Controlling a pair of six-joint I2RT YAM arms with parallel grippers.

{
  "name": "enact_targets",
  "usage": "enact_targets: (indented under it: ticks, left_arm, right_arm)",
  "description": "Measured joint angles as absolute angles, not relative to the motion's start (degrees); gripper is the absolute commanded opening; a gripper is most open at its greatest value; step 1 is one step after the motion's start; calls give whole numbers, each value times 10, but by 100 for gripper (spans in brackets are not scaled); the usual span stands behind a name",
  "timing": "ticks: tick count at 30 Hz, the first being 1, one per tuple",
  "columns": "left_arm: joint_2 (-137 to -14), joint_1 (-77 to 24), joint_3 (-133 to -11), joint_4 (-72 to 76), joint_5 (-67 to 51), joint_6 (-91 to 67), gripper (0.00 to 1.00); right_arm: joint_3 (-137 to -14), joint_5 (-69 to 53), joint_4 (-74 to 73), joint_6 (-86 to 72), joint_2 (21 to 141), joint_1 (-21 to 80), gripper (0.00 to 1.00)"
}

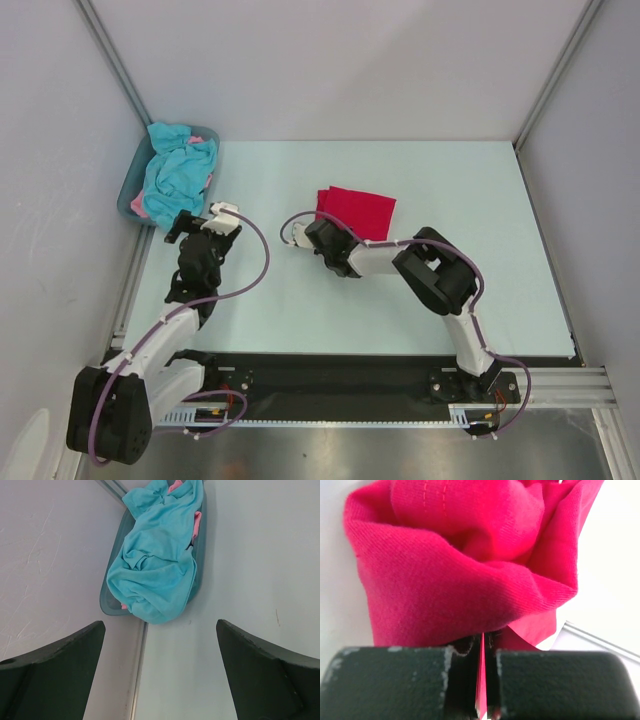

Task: Fold and stack the t-shirts
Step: Fold the tshirt

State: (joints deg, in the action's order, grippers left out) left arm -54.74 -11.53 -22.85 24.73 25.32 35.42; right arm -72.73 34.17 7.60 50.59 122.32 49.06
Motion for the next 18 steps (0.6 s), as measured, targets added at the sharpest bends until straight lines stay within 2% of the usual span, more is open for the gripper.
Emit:
enact_targets:
  ticks: [7,18]
  left_arm:
    - [-547,-115,-229,249,256,353,100]
    - [-545,-103,-229,266,282,345,100]
  right_arm:
    - [-775,328,13,504,1206,492,0]
    - [-793,322,18,494,1219,526,0]
